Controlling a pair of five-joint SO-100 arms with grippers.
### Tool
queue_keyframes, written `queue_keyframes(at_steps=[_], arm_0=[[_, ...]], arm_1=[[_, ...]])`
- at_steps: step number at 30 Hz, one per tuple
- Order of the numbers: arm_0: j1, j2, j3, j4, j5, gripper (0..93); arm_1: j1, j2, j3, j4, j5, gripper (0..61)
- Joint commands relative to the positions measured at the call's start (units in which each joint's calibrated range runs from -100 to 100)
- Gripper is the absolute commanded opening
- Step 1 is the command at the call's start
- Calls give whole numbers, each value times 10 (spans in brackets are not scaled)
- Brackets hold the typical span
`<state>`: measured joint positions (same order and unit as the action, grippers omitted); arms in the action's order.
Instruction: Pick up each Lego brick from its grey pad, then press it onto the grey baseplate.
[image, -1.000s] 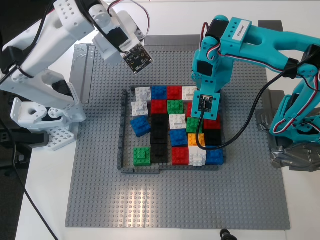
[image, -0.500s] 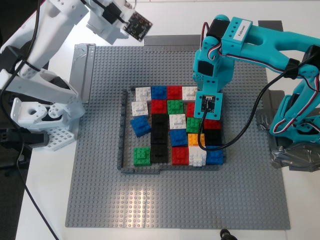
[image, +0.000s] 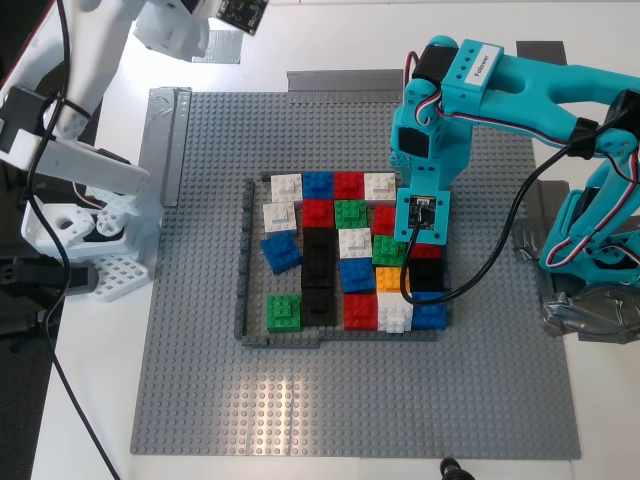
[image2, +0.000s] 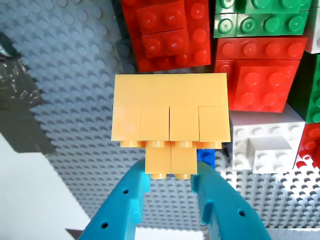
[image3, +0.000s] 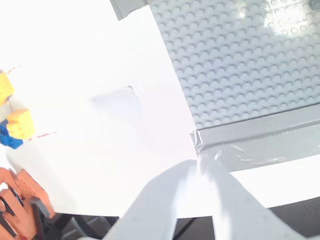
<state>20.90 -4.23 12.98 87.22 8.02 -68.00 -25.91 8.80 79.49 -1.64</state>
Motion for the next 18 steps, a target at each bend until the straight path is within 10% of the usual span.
queue_keyframes(at_steps=[1,18], arm_0=[[-4,-26,1,7,3,0],[-19,-20,2,1,-2,0]], arm_1=[[-30,-24,-16,5,2,2],[-49,2,-26,42,6,2]])
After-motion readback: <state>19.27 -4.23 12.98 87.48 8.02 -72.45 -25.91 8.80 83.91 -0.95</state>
